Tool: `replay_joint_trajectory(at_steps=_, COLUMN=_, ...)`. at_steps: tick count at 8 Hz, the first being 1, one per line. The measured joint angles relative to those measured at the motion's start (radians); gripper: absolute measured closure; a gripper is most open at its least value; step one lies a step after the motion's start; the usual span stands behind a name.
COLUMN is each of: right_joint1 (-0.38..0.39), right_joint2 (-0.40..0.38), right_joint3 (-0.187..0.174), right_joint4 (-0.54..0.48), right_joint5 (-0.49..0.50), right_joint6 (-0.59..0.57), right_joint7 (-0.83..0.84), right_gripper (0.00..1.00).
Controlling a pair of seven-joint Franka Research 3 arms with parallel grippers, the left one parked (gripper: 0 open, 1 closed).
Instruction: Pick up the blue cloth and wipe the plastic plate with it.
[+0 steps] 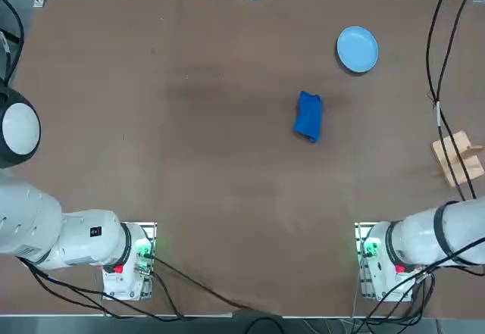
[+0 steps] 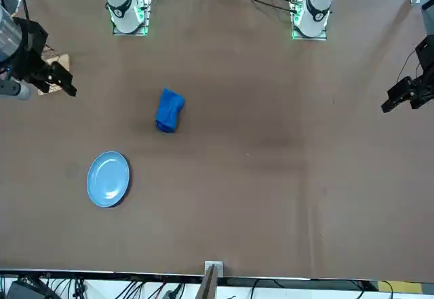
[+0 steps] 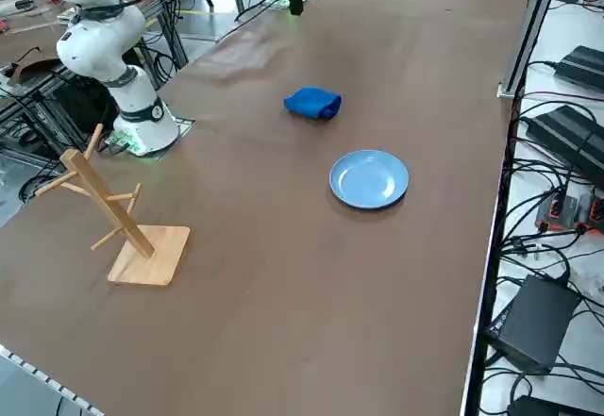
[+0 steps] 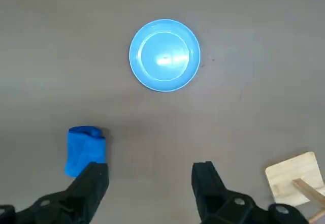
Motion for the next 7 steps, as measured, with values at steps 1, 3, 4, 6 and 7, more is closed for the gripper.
replay_joint_trajectory(at_steps=1, right_joint1=0.000, right_joint2=-0.002, right_joint3=0.000, right_joint4=0.000, right_joint5=0.000, right_joint6=0.000, right_joint7=0.003, right_gripper=0.00)
replay_joint_trajectory(at_steps=3, right_joint1=0.000, right_joint2=-0.002, right_joint3=0.001, right_joint4=0.000, right_joint5=0.001, right_joint6=0.000, right_joint7=0.027, right_gripper=0.00)
replay_joint_trajectory(at_steps=4, right_joint1=0.000, right_joint2=-0.003, right_joint3=0.002, right_joint4=0.000, right_joint5=0.001, right_joint6=0.000, right_joint7=0.037, right_gripper=0.00)
replay_joint_trajectory(at_steps=6, right_joint1=0.000, right_joint2=-0.004, right_joint3=0.004, right_joint4=0.000, right_joint5=0.001, right_joint6=0.000, right_joint7=0.042, right_gripper=0.00)
replay_joint_trajectory(at_steps=7, right_joint1=-0.001, right_joint2=-0.004, right_joint3=0.004, right_joint4=0.000, right_joint5=0.001, right_joint6=0.000, right_joint7=0.042, right_gripper=0.00)
